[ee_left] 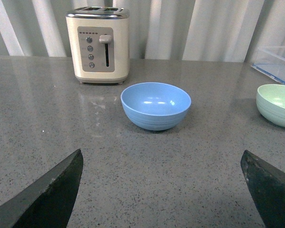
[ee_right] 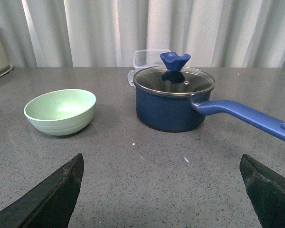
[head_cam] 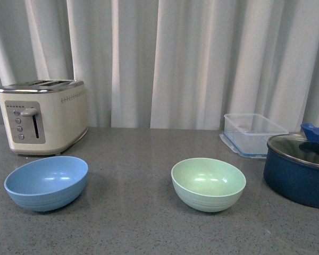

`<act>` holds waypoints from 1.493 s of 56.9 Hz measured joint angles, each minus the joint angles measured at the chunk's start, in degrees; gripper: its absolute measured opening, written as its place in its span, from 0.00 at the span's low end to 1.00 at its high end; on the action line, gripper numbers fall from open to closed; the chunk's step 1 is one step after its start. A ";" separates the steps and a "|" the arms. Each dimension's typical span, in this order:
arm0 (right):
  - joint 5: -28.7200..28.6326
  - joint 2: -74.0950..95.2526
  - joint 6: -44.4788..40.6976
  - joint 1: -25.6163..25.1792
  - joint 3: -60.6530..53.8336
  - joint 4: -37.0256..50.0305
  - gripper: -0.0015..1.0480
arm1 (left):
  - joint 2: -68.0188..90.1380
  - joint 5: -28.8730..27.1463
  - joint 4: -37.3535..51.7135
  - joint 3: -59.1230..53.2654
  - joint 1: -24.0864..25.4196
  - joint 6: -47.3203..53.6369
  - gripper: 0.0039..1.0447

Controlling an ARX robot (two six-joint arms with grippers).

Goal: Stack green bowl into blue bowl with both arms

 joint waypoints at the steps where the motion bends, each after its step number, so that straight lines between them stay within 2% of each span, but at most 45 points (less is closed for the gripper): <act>1: 0.00 0.00 0.00 0.02 0.00 0.00 0.90 | 0.00 0.02 0.02 0.00 0.00 0.00 0.94; 24: 0.00 0.00 0.00 0.02 0.00 0.00 0.90 | 0.02 -0.07 0.00 0.02 0.00 -0.02 0.94; 26: 0.00 0.00 0.00 0.02 0.00 0.00 0.90 | 1.66 -3.06 -3.02 0.92 -1.11 -1.22 0.94; 27: 0.00 0.00 0.00 0.00 0.00 0.00 0.90 | 3.50 -8.17 -6.88 2.40 -2.19 -2.49 0.94; 30: 0.00 0.00 0.00 0.00 0.00 0.00 0.90 | 10.78 -16.00 -15.47 6.49 -3.15 -4.94 0.94; 33: 0.00 0.00 0.00 0.02 0.00 0.00 0.90 | 16.41 -19.47 -17.77 8.41 -1.86 -5.99 0.94; 38: -0.02 0.00 0.00 0.02 0.00 -0.02 0.90 | 24.74 -18.47 -14.71 10.43 2.40 -6.56 0.94; 44: 0.00 0.00 0.00 0.02 0.00 -0.02 0.90 | 33.18 -14.27 -6.67 13.90 6.84 -6.32 0.94; 52: 0.00 0.00 0.00 0.02 0.00 -0.02 0.90 | 43.63 -9.16 0.81 20.11 9.81 -5.84 0.94; 69: 0.00 0.00 0.00 0.02 0.00 -0.02 0.90 | 64.63 -6.32 6.82 34.21 9.33 -5.07 0.94; 85: 0.00 0.00 0.00 0.02 0.00 -0.02 0.90 | 84.39 -7.78 3.96 50.99 5.05 -6.78 0.94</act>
